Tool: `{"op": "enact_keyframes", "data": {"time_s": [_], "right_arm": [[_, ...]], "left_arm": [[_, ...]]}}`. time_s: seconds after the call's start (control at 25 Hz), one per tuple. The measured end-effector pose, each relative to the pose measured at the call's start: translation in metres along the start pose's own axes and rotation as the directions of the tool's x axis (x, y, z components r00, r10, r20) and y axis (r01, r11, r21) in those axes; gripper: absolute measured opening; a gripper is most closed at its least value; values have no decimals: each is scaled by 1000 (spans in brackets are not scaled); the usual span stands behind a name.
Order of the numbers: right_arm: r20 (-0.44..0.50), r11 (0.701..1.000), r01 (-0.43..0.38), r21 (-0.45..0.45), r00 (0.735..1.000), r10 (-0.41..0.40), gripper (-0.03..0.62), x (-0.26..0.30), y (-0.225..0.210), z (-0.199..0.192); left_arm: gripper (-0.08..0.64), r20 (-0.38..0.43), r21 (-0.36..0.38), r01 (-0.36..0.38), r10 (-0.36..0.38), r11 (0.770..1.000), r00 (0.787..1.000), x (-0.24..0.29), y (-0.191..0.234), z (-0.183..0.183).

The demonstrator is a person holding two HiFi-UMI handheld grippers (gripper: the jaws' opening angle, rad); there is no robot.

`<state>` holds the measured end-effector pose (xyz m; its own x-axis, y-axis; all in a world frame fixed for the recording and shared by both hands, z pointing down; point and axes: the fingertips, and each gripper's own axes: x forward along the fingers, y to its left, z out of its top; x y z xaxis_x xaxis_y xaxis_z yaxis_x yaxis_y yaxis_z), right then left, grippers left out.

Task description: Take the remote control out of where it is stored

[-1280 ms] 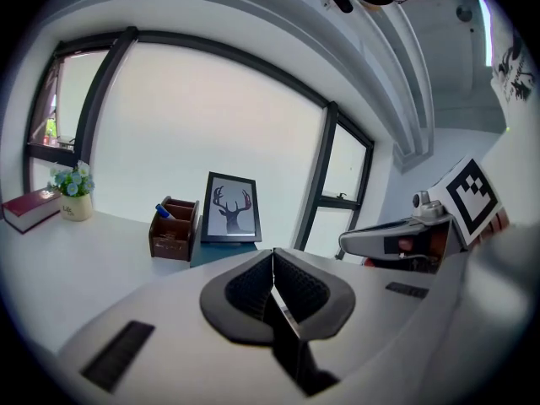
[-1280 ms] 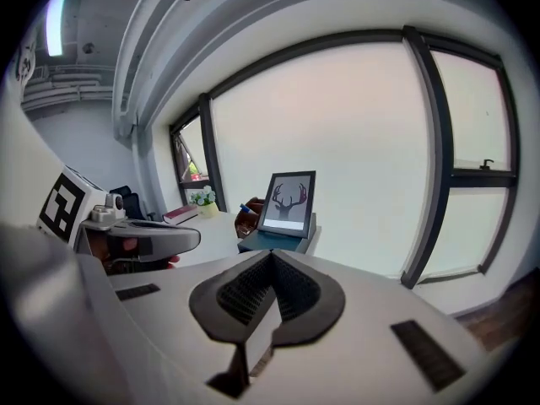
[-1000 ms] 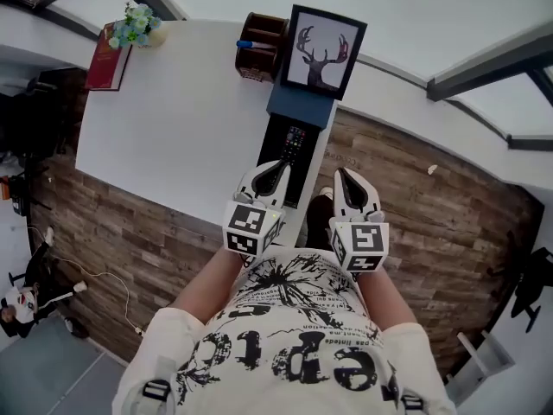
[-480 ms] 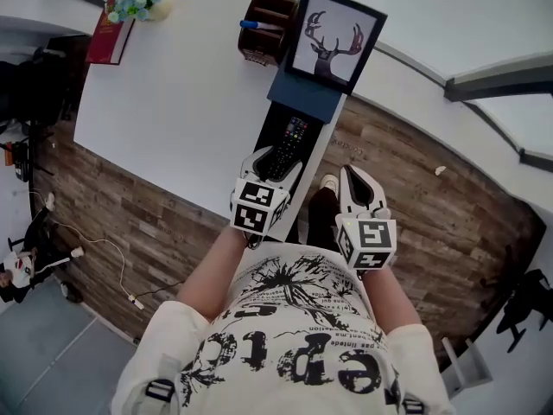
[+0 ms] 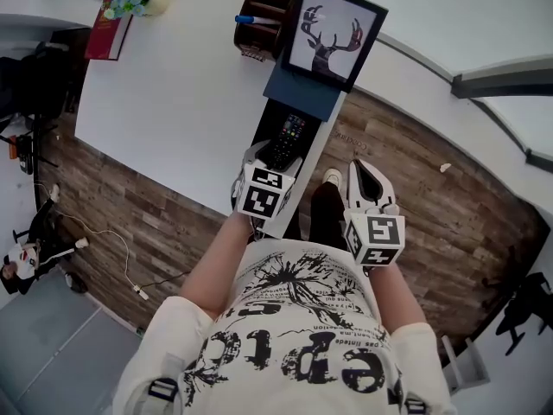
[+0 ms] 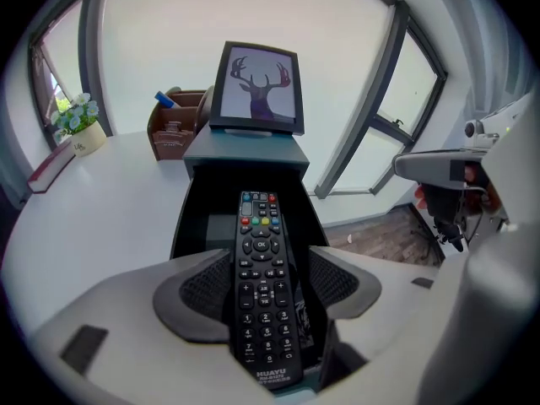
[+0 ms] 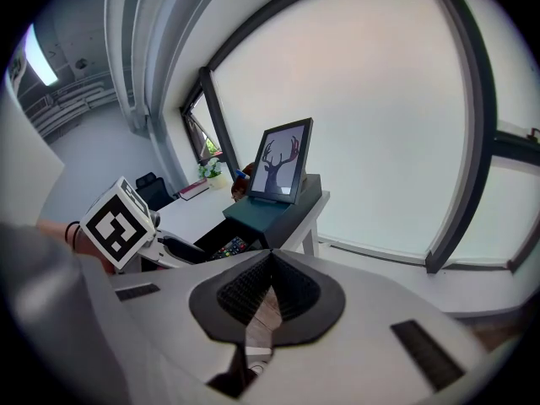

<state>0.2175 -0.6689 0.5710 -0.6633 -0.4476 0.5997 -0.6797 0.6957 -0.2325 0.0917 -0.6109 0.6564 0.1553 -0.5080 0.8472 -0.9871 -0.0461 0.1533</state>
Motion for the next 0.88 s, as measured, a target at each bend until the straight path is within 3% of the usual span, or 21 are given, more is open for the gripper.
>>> {"op": "enact_keyframes", "data": {"time_s": [0.24,0.44,0.88], "right_arm": [[-6,1000,0,5,1000,0,2,2,-8,-1],[-9,1000,13,19,1000,-13,2,4,-18,0],[-6,1000,20,2,1000,-20,2,7,-21,7]], "left_arm": [[281,-64,-46,-34,31,998,997,19,7,-12],[281,-73,-26,-93,91,995,993,20,11,-12],[256,-119,-3,-81,80,997,990,20,16,-13]]}}
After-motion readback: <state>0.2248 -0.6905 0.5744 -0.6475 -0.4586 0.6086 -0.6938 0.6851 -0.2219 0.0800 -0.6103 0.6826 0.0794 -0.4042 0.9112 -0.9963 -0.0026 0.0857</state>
